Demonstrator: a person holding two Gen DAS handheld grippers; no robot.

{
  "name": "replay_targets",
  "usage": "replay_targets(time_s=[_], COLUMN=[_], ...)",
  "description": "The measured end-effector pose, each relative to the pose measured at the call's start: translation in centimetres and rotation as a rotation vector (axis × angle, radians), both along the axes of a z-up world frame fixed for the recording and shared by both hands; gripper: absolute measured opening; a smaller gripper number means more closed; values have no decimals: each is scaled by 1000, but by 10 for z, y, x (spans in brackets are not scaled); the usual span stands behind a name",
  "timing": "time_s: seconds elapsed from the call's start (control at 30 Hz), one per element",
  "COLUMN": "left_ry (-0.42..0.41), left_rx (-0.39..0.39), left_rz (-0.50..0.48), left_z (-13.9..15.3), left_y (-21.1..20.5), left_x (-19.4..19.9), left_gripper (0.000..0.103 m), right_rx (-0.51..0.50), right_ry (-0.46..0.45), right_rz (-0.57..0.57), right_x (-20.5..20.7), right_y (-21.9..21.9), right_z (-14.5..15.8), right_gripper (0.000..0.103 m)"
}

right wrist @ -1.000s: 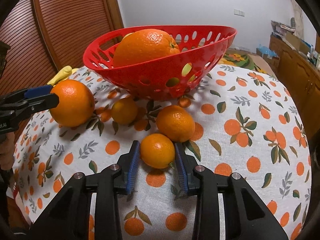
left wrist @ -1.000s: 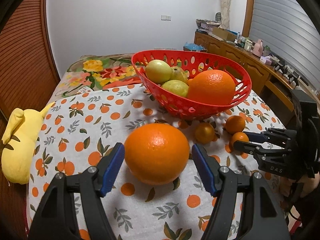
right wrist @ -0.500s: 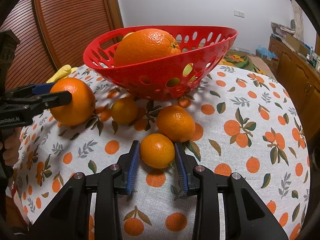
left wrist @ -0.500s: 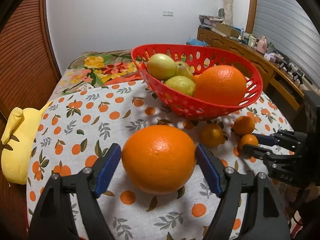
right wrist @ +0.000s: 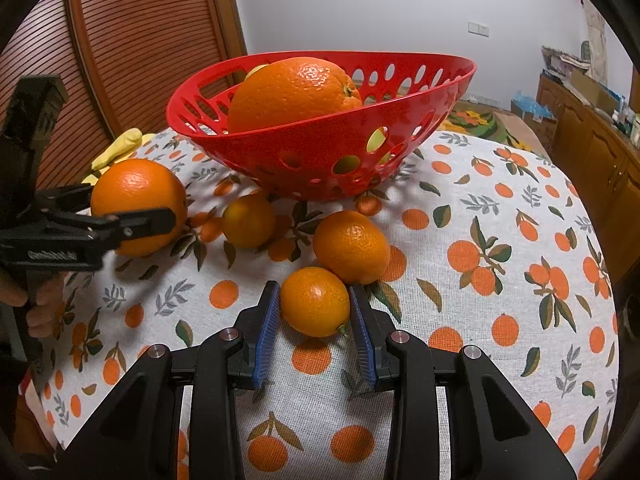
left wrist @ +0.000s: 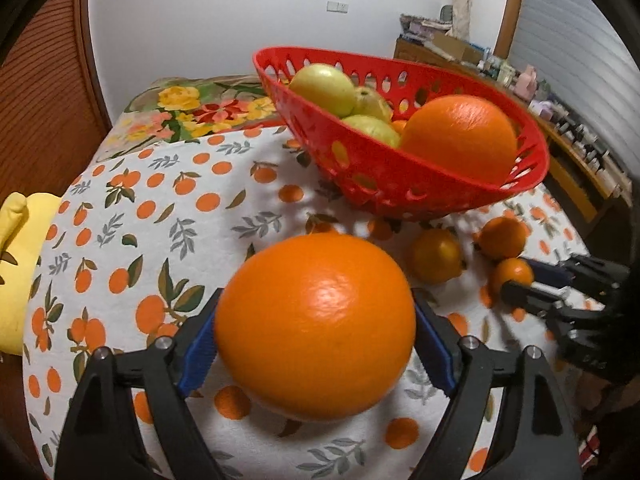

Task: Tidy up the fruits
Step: 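Close the left tool on the large orange while the right tool grasps the mandarin, then lower the large orange into the basket with the left tool while the right tool carries the mandarin over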

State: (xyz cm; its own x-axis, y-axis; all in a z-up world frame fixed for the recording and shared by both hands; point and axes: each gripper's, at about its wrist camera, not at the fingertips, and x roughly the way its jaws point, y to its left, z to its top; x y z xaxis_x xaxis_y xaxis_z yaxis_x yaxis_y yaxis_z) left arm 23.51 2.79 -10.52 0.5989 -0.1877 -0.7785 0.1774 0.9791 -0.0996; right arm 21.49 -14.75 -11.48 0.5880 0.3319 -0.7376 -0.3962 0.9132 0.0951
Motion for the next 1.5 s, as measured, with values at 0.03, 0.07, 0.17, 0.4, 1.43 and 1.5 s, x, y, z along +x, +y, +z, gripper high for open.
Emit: replay_targets(time_s=[0.03,0.07,0.17,0.4,1.43,1.5], left_ry=[-1,-5,-13,-27,-229,-229], left_rx=[2,-1,-21,-8,-81,-85], left_rz=[3,7,12,5,-65,-71], left_z=[-1,-2,-2,0,101,104], left_y=[0,2,7,6,-18,-21], left_x=[0,-1,-3,-13,-33,-25], left_gripper=[85,84,83,82,81,81], right_rx=[0,-1,-3,-39,80,84], right_ry=[0,0,0,-22,-163,-170], right_rz=[0,0,0,23,24,18], right_x=[0,0,0,-2,-14,-11], right_y=[0,0,0,3,-33,-38], right_z=[0,0,0,1,80,84], right_gripper=[34,34,34,34,34,34])
